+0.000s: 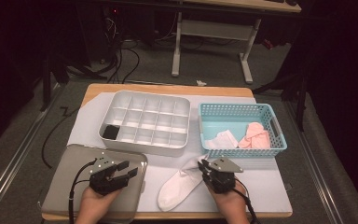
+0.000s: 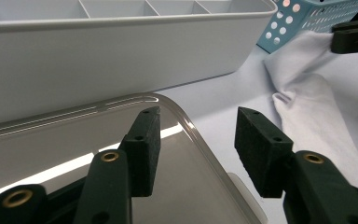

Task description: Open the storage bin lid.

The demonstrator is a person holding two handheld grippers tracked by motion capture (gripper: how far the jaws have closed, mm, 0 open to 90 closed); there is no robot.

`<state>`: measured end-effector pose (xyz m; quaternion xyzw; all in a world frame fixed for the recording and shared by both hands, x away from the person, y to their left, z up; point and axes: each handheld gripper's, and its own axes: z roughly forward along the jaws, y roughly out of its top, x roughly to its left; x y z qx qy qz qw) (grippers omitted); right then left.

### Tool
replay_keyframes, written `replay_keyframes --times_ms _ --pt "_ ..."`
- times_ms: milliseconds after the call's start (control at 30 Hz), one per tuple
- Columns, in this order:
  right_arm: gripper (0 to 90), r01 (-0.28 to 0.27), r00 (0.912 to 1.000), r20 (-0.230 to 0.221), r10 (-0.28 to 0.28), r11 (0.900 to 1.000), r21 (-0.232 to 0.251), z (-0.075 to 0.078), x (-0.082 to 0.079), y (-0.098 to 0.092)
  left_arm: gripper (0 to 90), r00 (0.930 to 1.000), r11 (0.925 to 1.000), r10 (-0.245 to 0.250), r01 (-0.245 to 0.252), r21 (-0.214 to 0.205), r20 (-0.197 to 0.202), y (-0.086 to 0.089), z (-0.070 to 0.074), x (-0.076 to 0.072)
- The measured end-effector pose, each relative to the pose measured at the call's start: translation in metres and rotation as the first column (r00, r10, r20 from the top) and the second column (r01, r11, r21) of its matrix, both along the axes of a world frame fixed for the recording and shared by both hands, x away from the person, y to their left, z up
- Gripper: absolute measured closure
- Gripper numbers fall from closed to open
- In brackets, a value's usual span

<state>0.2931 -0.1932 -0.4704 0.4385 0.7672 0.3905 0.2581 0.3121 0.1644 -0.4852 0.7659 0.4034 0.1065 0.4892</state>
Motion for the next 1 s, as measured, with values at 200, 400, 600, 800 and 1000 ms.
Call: replay_keyframes --times_ms 200,400,600,800,1000 --pt "67.9 -0.075 0.9949 -0.071 0.072 0.9964 -0.041 -0.017 0.02 0.025 50.9 1.0 1.0 -0.001 0.001 -0.001 -0.005 0.0 -0.001 0.001" --pt "66.8 -0.011 0.9996 -0.028 0.011 0.9999 0.005 -0.006 0.0 -0.001 51.0 1.0 1.0 0.002 -0.002 -0.003 -0.003 0.0 -0.002 0.001" --pt "67.1 0.034 0.9929 -0.114 -0.031 0.9992 0.02 -0.024 0.004 -0.02 51.0 1.0 1.0 -0.006 0.006 0.004 0.001 -0.002 -0.001 -0.001" --pt "86.7 0.016 0.9851 -0.171 -0.014 0.9998 0.01 -0.038 0.008 -0.015 51.0 1.0 1.0 -0.007 0.007 0.003 0.001 -0.003 -0.001 -0.002" --pt "86.9 0.054 0.9863 -0.157 -0.052 0.9985 0.008 -0.038 -0.026 -0.03 50.8 0.9987 0.9987 -0.05 0.05 0.011 0.01 -0.014 0.003 -0.007"
